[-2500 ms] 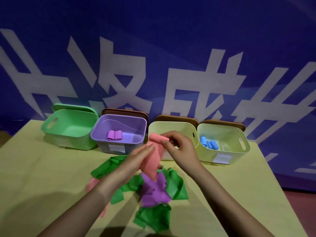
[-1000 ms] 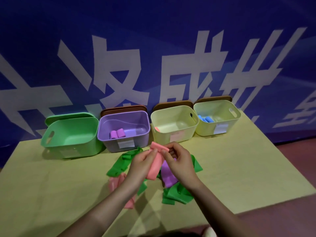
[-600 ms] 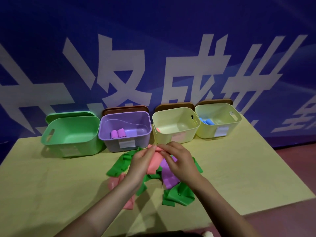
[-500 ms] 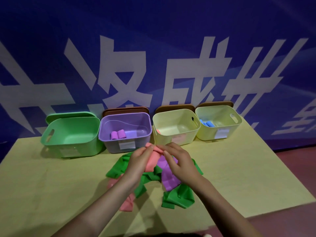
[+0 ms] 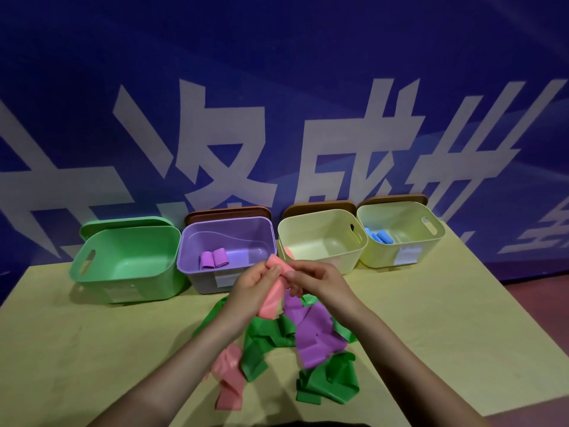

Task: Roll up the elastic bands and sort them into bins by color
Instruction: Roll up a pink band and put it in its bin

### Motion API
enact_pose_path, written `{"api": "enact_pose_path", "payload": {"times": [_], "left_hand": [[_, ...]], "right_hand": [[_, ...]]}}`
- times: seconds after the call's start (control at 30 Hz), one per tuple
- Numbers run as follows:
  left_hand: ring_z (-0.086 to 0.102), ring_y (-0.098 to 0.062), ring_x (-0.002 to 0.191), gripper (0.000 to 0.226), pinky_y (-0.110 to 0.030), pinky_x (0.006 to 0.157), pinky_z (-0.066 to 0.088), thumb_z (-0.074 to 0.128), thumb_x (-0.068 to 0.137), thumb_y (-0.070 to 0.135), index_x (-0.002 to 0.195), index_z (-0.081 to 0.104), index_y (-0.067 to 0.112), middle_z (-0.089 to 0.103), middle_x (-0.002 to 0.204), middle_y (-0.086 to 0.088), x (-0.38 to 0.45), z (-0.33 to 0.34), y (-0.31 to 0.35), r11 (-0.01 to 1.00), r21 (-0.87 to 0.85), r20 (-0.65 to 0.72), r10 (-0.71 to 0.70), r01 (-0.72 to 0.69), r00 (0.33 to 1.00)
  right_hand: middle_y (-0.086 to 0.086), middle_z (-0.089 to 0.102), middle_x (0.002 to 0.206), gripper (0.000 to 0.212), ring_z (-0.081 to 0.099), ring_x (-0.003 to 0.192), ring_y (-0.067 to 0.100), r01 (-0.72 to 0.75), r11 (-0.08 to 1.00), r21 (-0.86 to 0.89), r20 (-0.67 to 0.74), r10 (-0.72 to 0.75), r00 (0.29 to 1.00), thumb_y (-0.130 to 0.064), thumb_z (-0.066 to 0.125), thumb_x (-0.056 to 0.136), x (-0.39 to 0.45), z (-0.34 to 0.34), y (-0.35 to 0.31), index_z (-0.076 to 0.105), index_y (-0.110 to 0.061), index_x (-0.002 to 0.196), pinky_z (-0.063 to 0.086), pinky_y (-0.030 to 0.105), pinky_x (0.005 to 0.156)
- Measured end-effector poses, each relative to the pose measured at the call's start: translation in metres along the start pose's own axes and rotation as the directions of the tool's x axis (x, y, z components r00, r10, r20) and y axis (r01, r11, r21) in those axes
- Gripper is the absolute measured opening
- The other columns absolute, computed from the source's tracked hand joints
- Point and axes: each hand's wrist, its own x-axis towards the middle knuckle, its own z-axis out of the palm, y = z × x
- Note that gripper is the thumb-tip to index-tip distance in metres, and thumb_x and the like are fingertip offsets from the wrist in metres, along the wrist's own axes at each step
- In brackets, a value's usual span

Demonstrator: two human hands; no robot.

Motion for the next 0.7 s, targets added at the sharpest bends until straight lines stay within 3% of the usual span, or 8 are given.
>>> {"api": "enact_pose_path", "payload": {"times": [0.13, 0.23, 0.3, 0.4, 0.5, 0.6, 0.7], "left_hand": [[0.064, -0.007, 0.076, 0.019, -0.023, 0.071, 0.049, 0.05, 0.097, 0.015, 0.091, 0.067, 0.022, 0.072, 0.082, 0.003, 0.004, -0.003, -0.004, 0.999, 0.039, 0.011, 0.005, -0.006, 1.0], [0.061, -0.022, 0.076, 0.019, -0.033, 0.07, 0.046, 0.052, 0.096, 0.021, 0.088, 0.068, 0.016, 0.07, 0.087, -0.016, 0.012, -0.004, -0.008, 0.993, 0.12, -0.01, -0.004, 0.005, 1.0], [0.056, -0.021, 0.069, 0.027, -0.03, 0.064, 0.041, 0.054, 0.094, 0.027, 0.081, 0.068, 0.008, 0.066, 0.078, -0.02, 0.018, -0.004, -0.006, 0.98, 0.201, -0.03, -0.005, 0.011, 1.0], [0.052, -0.018, 0.067, 0.032, -0.027, 0.063, 0.037, 0.055, 0.094, 0.031, 0.078, 0.07, 0.007, 0.062, 0.074, -0.015, 0.024, -0.005, -0.004, 0.973, 0.222, -0.043, -0.048, 0.056, 0.998], [0.059, -0.016, 0.072, 0.024, -0.027, 0.068, 0.043, 0.056, 0.094, 0.026, 0.077, 0.072, 0.021, 0.068, 0.076, -0.005, 0.02, -0.007, -0.003, 0.991, 0.056, -0.05, -0.122, 0.125, 0.991], [0.065, -0.016, 0.081, 0.022, -0.026, 0.074, 0.049, 0.051, 0.096, 0.019, 0.089, 0.072, 0.017, 0.073, 0.085, -0.004, 0.017, -0.008, -0.007, 0.979, -0.136, -0.011, -0.154, 0.151, 0.988], [0.06, -0.012, 0.065, 0.021, -0.02, 0.058, 0.046, 0.046, 0.098, 0.013, 0.092, 0.066, 0.01, 0.067, 0.073, -0.004, 0.015, -0.008, -0.008, 0.944, -0.267, -0.012, -0.203, 0.192, 0.979]], "right_hand": [[0.002, 0.07, 0.087, 0.021, 0.061, 0.075, 0.006, 0.036, 0.998, -0.061, 0.031, -0.034, 0.999, -0.005, 0.06, 0.091, 0.005, 0.003, 0.0, 0.069, -0.012, 0.109, 0.048, 0.02, 0.07], [-0.003, 0.071, 0.079, 0.024, 0.062, 0.073, 0.004, 0.07, 0.996, -0.048, -0.02, -0.071, 0.997, 0.002, 0.06, 0.09, 0.007, 0.006, 0.0, 0.071, -0.017, 0.098, 0.049, 0.018, 0.071], [-0.004, 0.071, 0.075, 0.02, 0.064, 0.073, 0.006, 0.076, 0.997, 0.002, -0.077, -0.075, 0.994, 0.001, 0.061, 0.089, 0.009, 0.006, 0.0, 0.071, -0.015, 0.094, 0.05, 0.019, 0.07], [0.003, 0.071, 0.078, 0.01, 0.063, 0.074, 0.014, 0.128, 0.989, -0.077, -0.15, -0.139, 0.979, -0.016, 0.068, 0.087, 0.014, 0.011, 0.005, 0.074, -0.022, 0.092, 0.052, 0.033, 0.069], [-0.008, 0.064, 0.072, 0.015, 0.056, 0.067, 0.013, 0.245, 0.901, -0.358, -0.175, -0.322, 0.93, -0.037, 0.061, 0.085, 0.017, 0.015, 0.013, 0.074, -0.036, 0.092, 0.046, 0.03, 0.064], [-0.009, 0.056, 0.073, 0.024, 0.052, 0.068, 0.008, 0.344, 0.736, -0.583, -0.072, -0.468, 0.881, -0.026, 0.058, 0.089, 0.02, 0.016, 0.018, 0.072, -0.024, 0.11, 0.042, 0.02, 0.061], [-0.001, 0.057, 0.08, 0.031, 0.053, 0.072, 0.007, 0.347, 0.68, -0.646, -0.017, -0.468, 0.884, -0.018, 0.059, 0.09, 0.024, 0.02, 0.019, 0.068, -0.026, 0.119, 0.043, 0.018, 0.065]]}}
